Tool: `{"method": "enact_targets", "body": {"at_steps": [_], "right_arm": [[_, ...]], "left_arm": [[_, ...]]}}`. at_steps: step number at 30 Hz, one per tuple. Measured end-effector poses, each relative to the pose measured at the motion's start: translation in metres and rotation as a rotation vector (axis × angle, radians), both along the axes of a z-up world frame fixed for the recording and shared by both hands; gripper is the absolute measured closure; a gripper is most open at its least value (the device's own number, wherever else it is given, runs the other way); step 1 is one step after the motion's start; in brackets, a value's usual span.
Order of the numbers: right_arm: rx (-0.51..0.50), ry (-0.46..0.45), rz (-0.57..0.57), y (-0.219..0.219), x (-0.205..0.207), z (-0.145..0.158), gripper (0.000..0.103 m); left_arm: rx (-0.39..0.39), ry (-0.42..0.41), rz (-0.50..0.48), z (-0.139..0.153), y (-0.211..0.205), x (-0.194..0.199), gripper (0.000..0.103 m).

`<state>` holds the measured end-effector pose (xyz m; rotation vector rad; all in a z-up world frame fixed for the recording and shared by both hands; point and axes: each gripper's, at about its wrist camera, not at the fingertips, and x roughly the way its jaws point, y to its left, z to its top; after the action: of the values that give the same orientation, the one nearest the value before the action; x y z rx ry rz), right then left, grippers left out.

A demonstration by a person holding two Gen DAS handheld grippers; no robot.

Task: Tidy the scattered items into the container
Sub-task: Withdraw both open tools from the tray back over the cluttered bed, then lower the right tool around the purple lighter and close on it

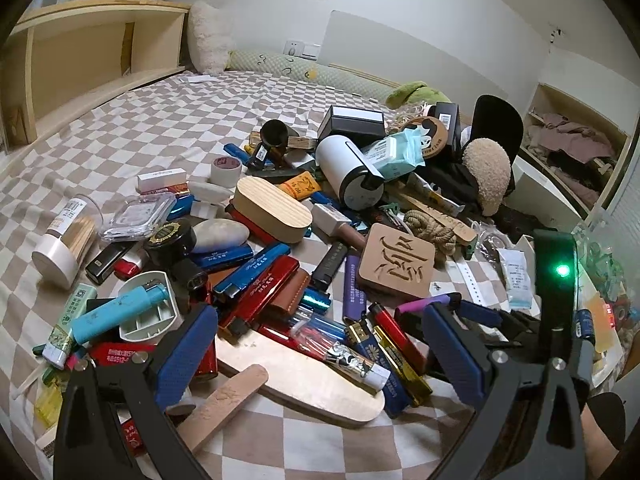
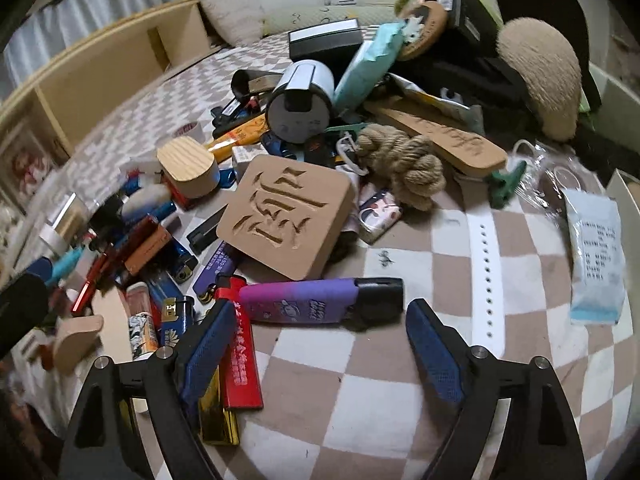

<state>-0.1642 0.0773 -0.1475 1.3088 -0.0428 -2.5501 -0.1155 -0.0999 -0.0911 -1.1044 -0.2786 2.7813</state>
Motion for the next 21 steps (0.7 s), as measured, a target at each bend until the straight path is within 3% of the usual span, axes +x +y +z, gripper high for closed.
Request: {"method": "enact_targets", "body": {"at_steps": [6,8,12,17,21], "right_arm": [[-0.003,-0.001,-0.002,0.003,-0.009,-0.005,0.016],[-0.006,0.001,0.004,0.005,-0.008,-0.003,0.028],[-0.037,-0.038,0.016,0.023,-0.007,0.002,0.042],[-0.040,-0.068,-0.002,0.045,-0.003,0.004,0.043],[-0.118,-0.061,-0.055,0.057,0.004,0.011,0.043]], "left_arm": [[-0.007,-0.004,-0.003,-0.002,0.001,-0.001,0.000],[-0.008,-0.005,-0.004,-0.002,0.001,-0.002,0.000],[-0.014,-0.003,-0.007,-0.003,0.004,-0.003,0.000],[-0.028,0.007,-0.027,-0.002,0.013,-0.002,0.000],[-0.034,0.006,-0.028,-0.003,0.016,-0.001,0.000]]}}
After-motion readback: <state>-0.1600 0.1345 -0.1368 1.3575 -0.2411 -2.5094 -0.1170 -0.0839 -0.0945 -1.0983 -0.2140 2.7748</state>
